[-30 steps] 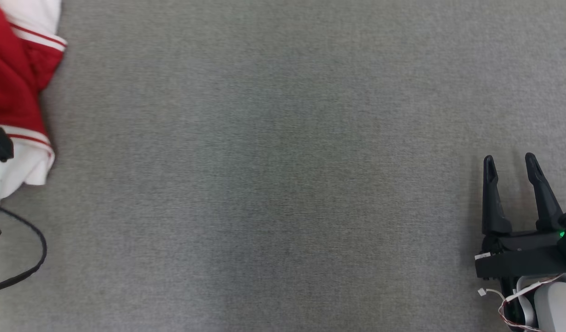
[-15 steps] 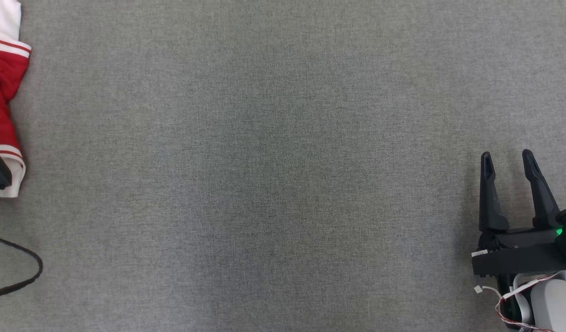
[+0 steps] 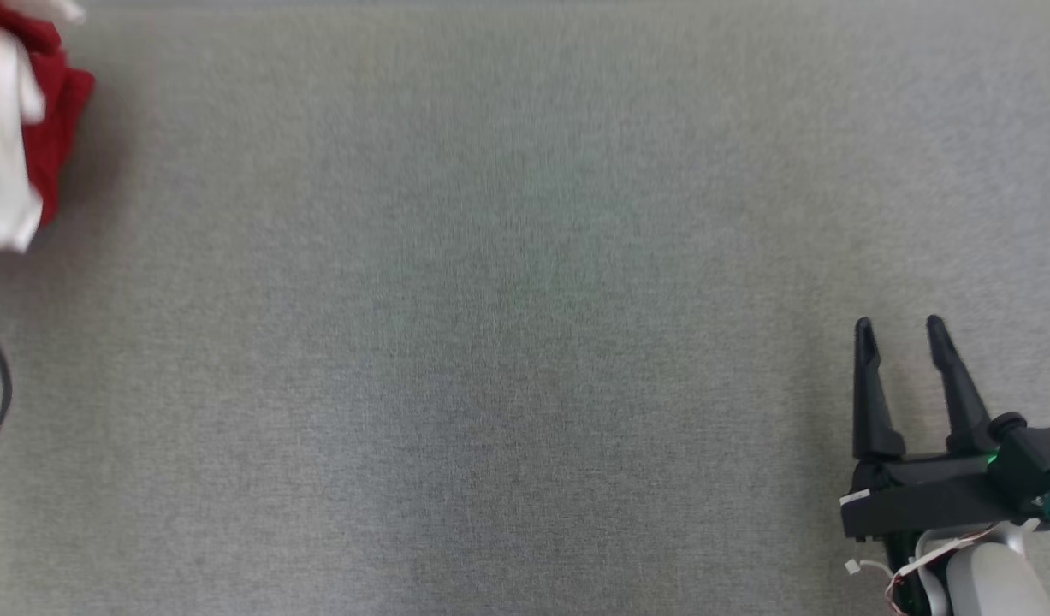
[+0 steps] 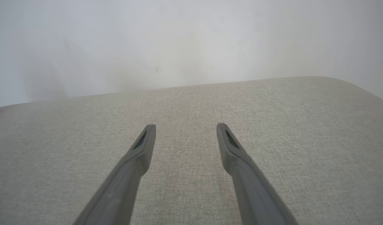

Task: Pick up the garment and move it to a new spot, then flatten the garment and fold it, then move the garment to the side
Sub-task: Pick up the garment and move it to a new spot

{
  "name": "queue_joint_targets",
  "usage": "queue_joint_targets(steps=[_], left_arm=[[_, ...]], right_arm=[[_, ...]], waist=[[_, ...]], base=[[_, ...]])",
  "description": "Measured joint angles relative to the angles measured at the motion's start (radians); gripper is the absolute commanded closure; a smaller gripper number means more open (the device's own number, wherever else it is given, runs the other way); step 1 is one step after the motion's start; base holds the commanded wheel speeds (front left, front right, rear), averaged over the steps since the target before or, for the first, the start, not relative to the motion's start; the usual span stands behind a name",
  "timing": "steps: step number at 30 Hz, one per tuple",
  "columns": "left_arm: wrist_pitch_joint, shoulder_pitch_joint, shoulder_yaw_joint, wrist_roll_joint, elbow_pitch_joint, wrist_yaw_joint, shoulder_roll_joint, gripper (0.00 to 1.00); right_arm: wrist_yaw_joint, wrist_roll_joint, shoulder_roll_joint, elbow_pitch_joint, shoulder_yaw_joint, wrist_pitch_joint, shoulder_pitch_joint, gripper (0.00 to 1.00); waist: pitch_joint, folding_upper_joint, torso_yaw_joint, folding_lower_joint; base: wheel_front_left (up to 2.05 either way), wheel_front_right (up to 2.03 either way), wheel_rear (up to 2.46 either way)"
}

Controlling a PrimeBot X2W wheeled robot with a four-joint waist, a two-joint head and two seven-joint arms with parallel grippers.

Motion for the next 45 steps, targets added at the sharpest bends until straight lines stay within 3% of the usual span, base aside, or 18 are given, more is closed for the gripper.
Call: queue_joint_targets(steps=[4, 12, 21, 27, 35, 39, 40, 41, 42, 45], left_arm=[[0.022, -0.081, -0.060, 0.014, -0.121, -0.016, -0.019, 1.00], [0.130, -0.193, -0.198, 0.003, -0.333, -0.040, -0.129, 1.00], [0.157, -0.208, -0.327, -0.029, -0.368, -0.043, -0.301, 1.00], [0.112, -0.059, -0.387, -0.062, -0.318, -0.021, -0.380, 1.00], [0.023, 0.245, -0.445, -0.107, -0.198, 0.037, -0.408, 1.00], [-0.016, 0.373, -0.475, -0.127, -0.131, 0.046, -0.415, 1.00], [-0.022, 0.390, -0.479, -0.135, -0.119, 0.045, -0.416, 0.85], [-0.034, 0.402, -0.486, -0.138, -0.108, 0.045, -0.417, 0.14], [-0.051, 0.410, -0.491, -0.136, -0.101, 0.045, -0.416, 0.00], [-0.110, 0.410, -0.483, -0.142, -0.111, 0.047, -0.419, 0.00]], right_arm=[[0.000, 0.005, 0.021, 0.012, 0.000, 0.000, 0.015, 0.00], [0.000, 0.017, 0.052, 0.033, 0.004, 0.000, 0.033, 0.00], [0.000, 0.028, 0.068, 0.046, 0.005, 0.000, 0.036, 0.00], [0.000, 0.035, 0.072, 0.049, 0.002, 0.000, 0.037, 0.00], [0.000, 0.034, 0.073, 0.053, 0.010, 0.000, 0.037, 0.00], [0.000, 0.030, 0.074, 0.056, 0.021, 0.000, 0.033, 0.00], [0.000, 0.029, 0.074, 0.058, 0.025, 0.000, 0.032, 0.00], [0.000, 0.026, 0.074, 0.059, 0.026, 0.000, 0.031, 0.00], [0.000, 0.023, 0.074, 0.059, 0.025, 0.000, 0.030, 0.00], [0.000, 0.017, 0.071, 0.057, 0.024, 0.000, 0.031, 0.00]], waist=[[-0.051, -0.0001, -0.002, -0.0001], [-0.116, -0.0001, -0.054, -0.0001], [-0.132, -0.0001, -0.168, -0.0001], [-0.128, -0.0001, -0.234, 0.0000], [-0.111, 0.0000, -0.261, 0.0000], [-0.106, -0.0001, -0.255, 0.0000], [-0.106, 0.0000, -0.252, 0.0001], [-0.106, 0.0000, -0.248, 0.0000], [-0.106, 0.0000, -0.243, 0.0000], [-0.113, -0.0001, -0.225, 0.0001]], base=[[0.00, 0.00, 0.00], [0.00, 0.00, 0.00], [0.00, 0.00, 0.00], [0.00, 0.00, 0.00], [0.00, 0.00, 0.00], [0.00, 0.00, 0.00], [0.00, 0.00, 0.00], [0.00, 0.00, 0.00], [0.00, 0.00, 0.00], [0.00, 0.00, 0.00]])
